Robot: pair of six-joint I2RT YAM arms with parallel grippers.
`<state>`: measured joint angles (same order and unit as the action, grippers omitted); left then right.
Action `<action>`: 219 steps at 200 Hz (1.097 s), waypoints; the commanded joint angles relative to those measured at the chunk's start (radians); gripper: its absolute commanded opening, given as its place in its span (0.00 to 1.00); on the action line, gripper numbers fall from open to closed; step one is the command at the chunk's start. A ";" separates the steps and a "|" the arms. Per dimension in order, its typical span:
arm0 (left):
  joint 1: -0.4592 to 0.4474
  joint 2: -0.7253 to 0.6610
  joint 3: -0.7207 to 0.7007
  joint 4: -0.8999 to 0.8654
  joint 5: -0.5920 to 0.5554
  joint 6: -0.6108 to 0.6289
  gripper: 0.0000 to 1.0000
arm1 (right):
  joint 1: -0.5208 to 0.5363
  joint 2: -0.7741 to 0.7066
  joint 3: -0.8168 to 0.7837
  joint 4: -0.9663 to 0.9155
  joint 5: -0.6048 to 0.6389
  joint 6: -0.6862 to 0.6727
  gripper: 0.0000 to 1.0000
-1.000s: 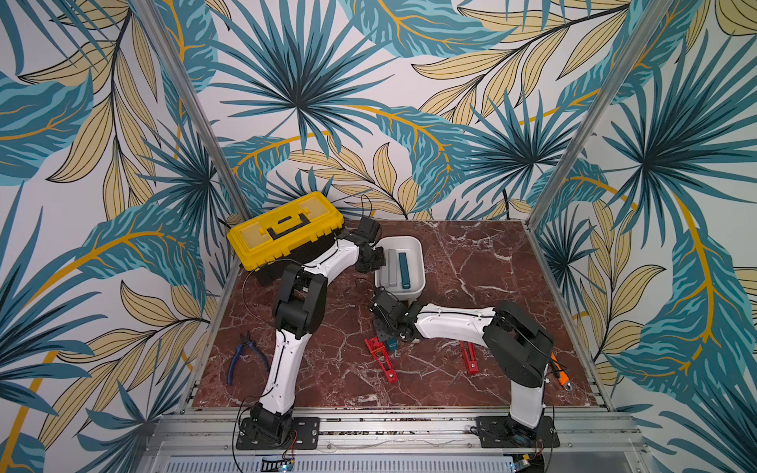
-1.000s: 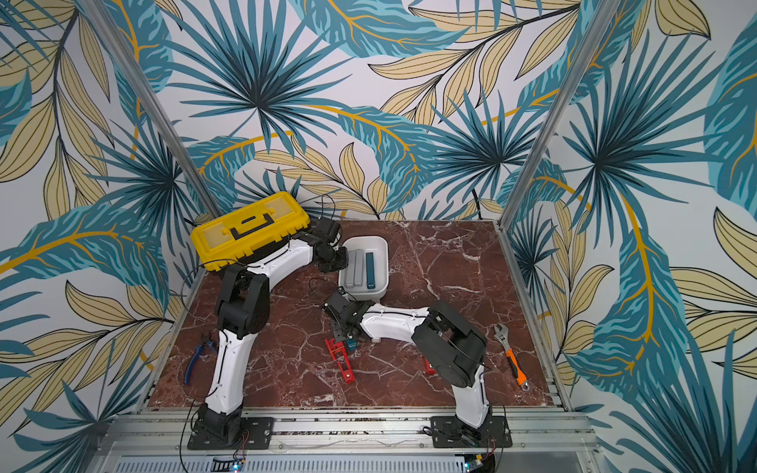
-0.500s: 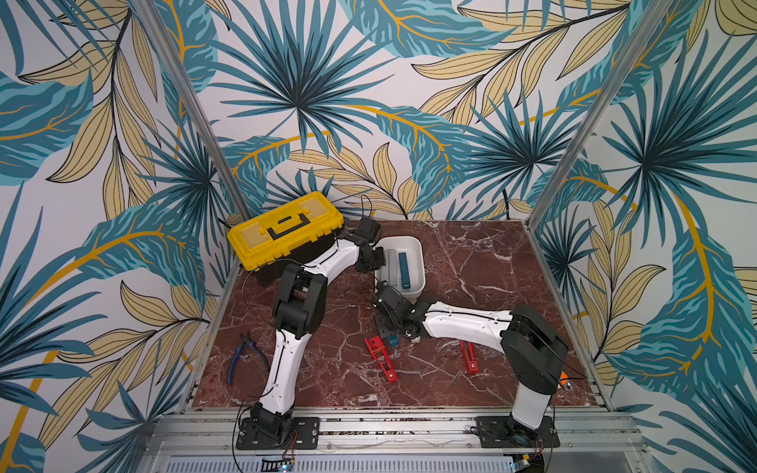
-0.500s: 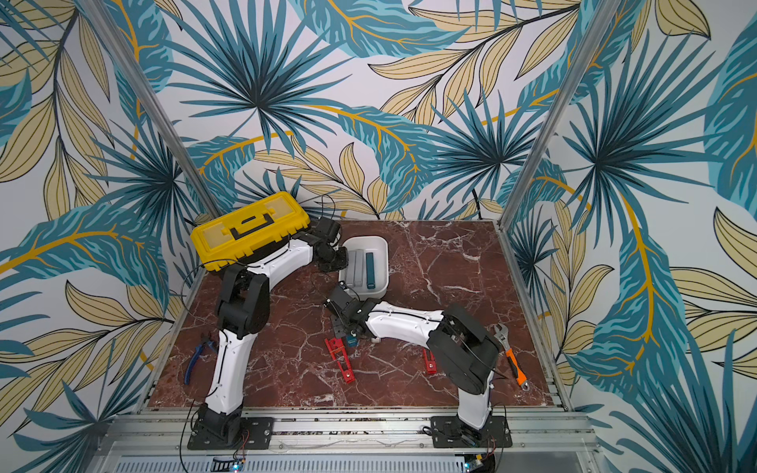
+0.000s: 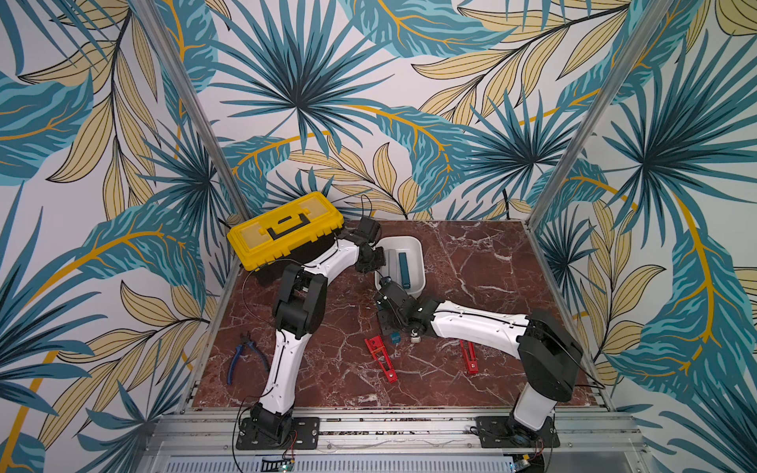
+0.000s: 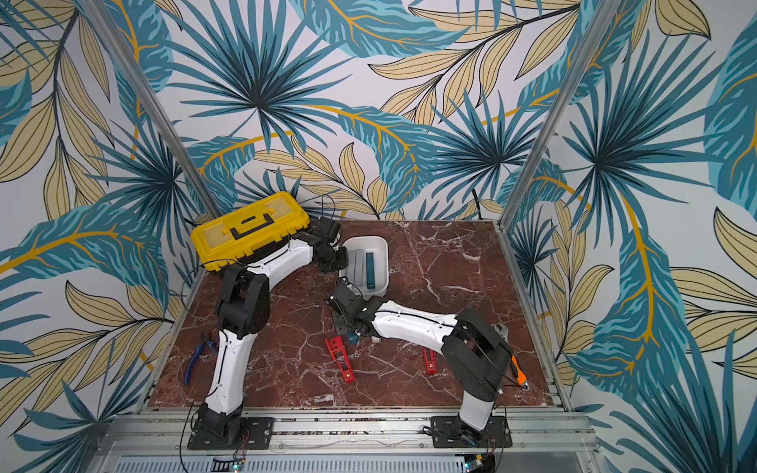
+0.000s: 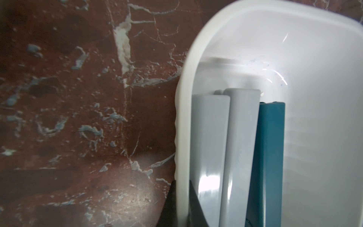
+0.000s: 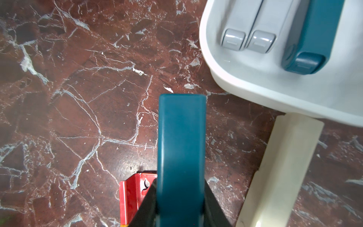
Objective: Put the pruning pliers into the storage box
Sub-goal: Pick up the pruning pliers from the center of the board, then place the pruning pliers in the storage box.
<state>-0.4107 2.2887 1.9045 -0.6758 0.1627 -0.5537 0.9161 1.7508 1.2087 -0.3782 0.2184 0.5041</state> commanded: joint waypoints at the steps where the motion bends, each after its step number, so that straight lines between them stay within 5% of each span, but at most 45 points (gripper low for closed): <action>1: 0.005 -0.042 -0.010 -0.005 0.018 0.006 0.00 | -0.003 -0.036 -0.003 -0.028 0.029 -0.009 0.24; 219: 0.010 -0.045 -0.010 -0.012 0.015 0.012 0.00 | -0.206 -0.022 0.150 -0.087 -0.036 -0.146 0.24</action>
<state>-0.4046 2.2887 1.9041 -0.6762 0.1627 -0.5495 0.7246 1.6978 1.3243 -0.4519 0.2005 0.3920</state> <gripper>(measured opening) 0.083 0.307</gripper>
